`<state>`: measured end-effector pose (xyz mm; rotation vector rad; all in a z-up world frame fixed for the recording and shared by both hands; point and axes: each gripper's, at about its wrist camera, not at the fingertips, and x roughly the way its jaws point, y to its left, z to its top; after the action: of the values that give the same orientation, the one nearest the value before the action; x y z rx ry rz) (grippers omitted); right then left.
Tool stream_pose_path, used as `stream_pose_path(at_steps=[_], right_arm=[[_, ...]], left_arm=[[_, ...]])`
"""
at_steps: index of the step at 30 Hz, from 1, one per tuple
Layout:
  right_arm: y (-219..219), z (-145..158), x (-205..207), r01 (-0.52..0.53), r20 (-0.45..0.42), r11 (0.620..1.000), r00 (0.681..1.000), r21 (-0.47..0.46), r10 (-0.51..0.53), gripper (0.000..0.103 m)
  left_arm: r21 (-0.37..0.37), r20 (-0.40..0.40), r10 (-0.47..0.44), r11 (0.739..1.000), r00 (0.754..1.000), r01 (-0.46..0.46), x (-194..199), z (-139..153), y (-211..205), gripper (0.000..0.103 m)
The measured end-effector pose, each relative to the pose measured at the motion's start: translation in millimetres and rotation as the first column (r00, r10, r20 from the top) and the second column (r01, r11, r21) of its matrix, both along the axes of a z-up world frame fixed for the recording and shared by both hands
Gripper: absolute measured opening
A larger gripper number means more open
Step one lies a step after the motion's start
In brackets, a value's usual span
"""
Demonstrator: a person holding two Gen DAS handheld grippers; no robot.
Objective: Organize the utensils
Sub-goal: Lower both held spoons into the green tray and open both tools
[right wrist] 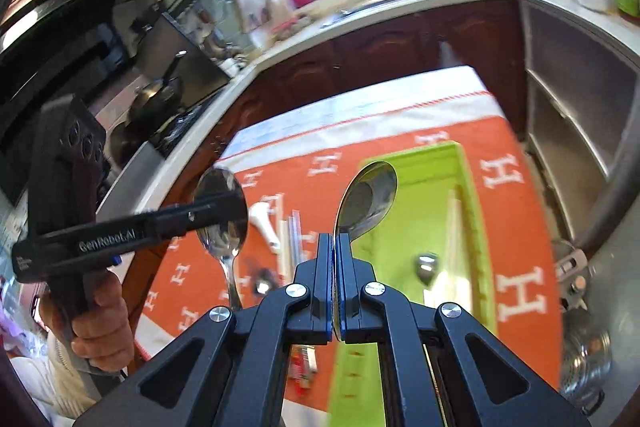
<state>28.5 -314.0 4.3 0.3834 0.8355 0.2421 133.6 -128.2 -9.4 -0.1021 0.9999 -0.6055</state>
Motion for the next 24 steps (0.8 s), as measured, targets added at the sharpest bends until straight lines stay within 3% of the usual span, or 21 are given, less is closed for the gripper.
stream_pose_path(at_steps=[5, 11, 13, 17, 22, 24], right_arm=[[-37, -27, -4, 0.039, -0.047, 0.999, 0.998, 0.001, -0.039, 0.002], [-65, -60, 1, 0.046, -0.097, 0.999, 0.994, 0.011, -0.045, 0.003], [-65, -66, 6, 0.051, -0.105, 0.999, 0.993, 0.01, -0.05, 0.006], [-69, -71, 10, 0.066, -0.085, 0.997, 0.994, 0.03, -0.063, 0.03], [-62, -67, 17, 0.06, -0.075, 0.998, 0.996, 0.034, -0.058, 0.03], [-59, -67, 18, 0.051, -0.074, 0.998, 0.996, 0.029, -0.049, 0.03]], left_arm=[[0.06, -0.051, -0.048, 0.997, 0.998, 0.051, 16, -26, -50, 0.004], [0.152, -0.091, -0.055, 0.986, 0.994, 0.069, 36, -64, -75, 0.004], [0.168, -0.092, -0.05, 0.984, 0.994, 0.065, 38, -70, -75, 0.004], [0.174, -0.087, -0.05, 0.983, 0.995, 0.065, 38, -72, -69, 0.004], [0.197, -0.056, -0.055, 0.978, 0.997, 0.065, 22, -67, -56, 0.005], [0.208, -0.046, -0.051, 0.976, 0.998, 0.059, 12, -65, -48, 0.012]])
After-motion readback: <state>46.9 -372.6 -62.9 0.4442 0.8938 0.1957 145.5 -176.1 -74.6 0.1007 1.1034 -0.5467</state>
